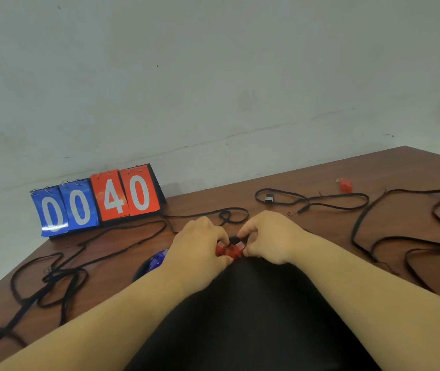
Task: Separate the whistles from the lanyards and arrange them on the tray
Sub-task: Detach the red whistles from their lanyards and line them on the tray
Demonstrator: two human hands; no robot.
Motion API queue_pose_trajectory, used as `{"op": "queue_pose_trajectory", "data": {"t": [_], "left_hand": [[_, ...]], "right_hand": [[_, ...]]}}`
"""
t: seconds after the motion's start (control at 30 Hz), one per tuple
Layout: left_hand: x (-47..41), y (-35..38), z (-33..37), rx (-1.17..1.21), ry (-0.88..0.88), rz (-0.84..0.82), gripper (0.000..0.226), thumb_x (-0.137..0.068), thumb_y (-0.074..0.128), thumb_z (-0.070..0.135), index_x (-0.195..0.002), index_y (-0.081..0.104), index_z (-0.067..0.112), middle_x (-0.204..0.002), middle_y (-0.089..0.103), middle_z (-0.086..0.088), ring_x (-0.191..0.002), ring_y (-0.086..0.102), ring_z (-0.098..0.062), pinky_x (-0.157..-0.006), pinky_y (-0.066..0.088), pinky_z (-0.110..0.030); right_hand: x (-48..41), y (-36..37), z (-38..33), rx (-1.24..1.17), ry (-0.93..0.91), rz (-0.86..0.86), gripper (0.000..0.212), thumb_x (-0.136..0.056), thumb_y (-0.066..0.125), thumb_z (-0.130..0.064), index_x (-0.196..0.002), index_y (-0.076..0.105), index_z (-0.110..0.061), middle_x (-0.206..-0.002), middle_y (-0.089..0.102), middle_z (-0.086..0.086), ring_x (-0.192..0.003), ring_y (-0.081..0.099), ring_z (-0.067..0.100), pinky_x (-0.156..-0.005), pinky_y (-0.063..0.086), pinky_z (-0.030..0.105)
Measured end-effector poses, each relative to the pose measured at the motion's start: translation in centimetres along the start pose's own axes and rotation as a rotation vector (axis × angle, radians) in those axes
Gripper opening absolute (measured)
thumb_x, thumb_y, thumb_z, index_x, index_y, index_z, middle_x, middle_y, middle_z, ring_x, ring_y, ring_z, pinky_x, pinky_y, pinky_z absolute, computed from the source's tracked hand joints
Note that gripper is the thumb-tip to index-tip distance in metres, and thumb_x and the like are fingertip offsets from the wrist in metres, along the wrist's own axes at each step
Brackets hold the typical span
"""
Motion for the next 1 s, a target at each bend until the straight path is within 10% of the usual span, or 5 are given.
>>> {"op": "queue_pose_trajectory", "data": {"t": [0.27,1.0], "left_hand": [[-1.2,1.3,-1.3,0.025,-0.071,-0.001,0.069,-0.086,0.070,0.058,-0.145,0.045,0.034,-0.143,0.051,0.008,-0.130,0.047,-0.017,-0.111,0.044,-0.042],[-3.2,0.2,-1.4,0.119,-0.021,-0.022,0.066,-0.086,0.061,0.067,-0.139,0.054,0.029,-0.136,0.059,0.005,-0.121,0.057,-0.019,-0.103,0.051,-0.044]], "right_hand": [[-0.6,0.1,0.2,0.118,0.034,0.198,0.045,-0.086,0.078,-0.040,-0.129,0.065,-0.036,-0.137,0.061,-0.004,-0.123,0.057,0.021,-0.104,0.052,0.042],[-0.2,-2.0,1.2,0.082,0.075,0.157,0.047,-0.086,0.078,-0.043,-0.130,0.065,-0.032,-0.135,0.063,-0.004,-0.119,0.060,0.019,-0.099,0.049,0.034]]}}
Point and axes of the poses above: each hand's wrist, its own x-axis away from the middle knuckle, its own y-axis out of the palm, z = x × y, the point moved 1 cm from there along -x, towards the middle knuckle
